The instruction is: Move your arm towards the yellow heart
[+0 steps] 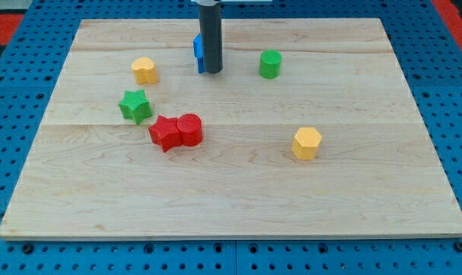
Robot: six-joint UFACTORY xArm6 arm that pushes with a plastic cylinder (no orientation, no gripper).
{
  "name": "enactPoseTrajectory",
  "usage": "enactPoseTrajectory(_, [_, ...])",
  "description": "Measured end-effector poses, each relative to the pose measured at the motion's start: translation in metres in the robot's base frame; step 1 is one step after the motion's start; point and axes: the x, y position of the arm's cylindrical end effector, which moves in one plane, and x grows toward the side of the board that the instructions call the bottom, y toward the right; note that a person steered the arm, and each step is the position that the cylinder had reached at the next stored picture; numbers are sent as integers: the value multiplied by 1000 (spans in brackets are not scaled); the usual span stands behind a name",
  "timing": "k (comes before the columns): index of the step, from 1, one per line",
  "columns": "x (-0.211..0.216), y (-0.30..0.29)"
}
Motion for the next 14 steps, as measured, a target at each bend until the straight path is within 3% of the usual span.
enactPoseTrajectory(2, [-10, 0])
enactPoseTrajectory(4, [13, -9])
enactPoseTrajectory(8, [18, -73])
enactPoseTrajectory(12, [-10, -91])
enactPoseTrajectory(14, [-34, -128])
